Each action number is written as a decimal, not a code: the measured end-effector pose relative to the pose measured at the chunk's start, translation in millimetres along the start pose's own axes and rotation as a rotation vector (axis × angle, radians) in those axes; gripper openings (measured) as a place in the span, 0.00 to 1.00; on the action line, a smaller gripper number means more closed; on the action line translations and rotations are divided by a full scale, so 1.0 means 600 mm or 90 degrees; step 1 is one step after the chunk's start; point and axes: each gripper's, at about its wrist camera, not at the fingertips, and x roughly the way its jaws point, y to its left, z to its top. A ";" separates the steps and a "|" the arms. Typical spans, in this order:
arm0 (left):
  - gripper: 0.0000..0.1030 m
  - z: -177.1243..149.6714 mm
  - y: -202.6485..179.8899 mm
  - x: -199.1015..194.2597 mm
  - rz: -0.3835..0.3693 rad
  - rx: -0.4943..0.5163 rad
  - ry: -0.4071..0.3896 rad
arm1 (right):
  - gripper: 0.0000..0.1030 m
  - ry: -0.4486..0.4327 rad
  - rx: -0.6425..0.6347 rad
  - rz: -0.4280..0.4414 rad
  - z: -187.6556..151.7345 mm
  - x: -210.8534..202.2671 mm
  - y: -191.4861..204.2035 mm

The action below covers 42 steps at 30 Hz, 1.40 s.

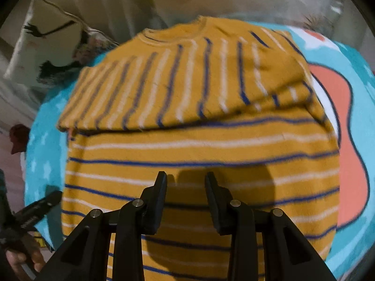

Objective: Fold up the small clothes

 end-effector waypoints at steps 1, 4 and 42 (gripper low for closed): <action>0.48 -0.001 -0.002 0.000 -0.017 0.002 -0.001 | 0.40 0.001 0.008 -0.008 -0.005 0.001 -0.003; 0.61 -0.006 -0.015 0.003 -0.022 0.013 -0.009 | 0.43 -0.008 0.023 -0.025 -0.024 -0.004 -0.011; 0.27 -0.250 -0.019 -0.078 -0.029 -0.124 -0.036 | 0.77 0.013 -0.183 0.031 -0.269 -0.143 -0.164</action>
